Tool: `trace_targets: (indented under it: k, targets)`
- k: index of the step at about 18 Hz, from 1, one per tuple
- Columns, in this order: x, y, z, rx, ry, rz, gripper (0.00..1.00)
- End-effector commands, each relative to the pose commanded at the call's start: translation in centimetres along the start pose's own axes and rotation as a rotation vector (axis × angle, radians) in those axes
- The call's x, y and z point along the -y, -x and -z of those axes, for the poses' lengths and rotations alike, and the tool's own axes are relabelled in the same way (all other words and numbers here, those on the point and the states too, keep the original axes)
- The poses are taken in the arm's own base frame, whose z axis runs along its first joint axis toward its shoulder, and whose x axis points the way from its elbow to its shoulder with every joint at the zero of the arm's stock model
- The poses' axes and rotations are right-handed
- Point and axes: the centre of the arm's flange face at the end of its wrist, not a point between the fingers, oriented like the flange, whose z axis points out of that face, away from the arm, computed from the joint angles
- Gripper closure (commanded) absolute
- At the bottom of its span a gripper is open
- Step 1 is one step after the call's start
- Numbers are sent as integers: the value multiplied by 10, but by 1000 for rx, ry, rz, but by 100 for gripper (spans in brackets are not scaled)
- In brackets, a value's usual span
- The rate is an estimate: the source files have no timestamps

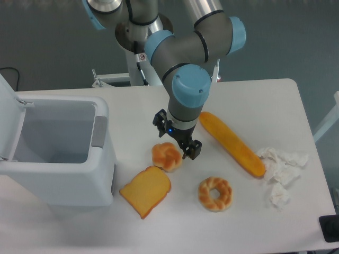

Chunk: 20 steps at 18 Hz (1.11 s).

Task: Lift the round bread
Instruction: 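Position the gripper above the small golden round bun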

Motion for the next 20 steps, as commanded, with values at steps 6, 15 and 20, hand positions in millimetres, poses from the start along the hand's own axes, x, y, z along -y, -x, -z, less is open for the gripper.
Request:
trace_targets:
  k: [6, 15, 20]
  targets:
    - [2, 1, 4, 7, -4, 4, 0]
    - [12, 2, -16, -3, -11, 17, 0]
    - [15, 3, -24, -7, -31, 67, 0]
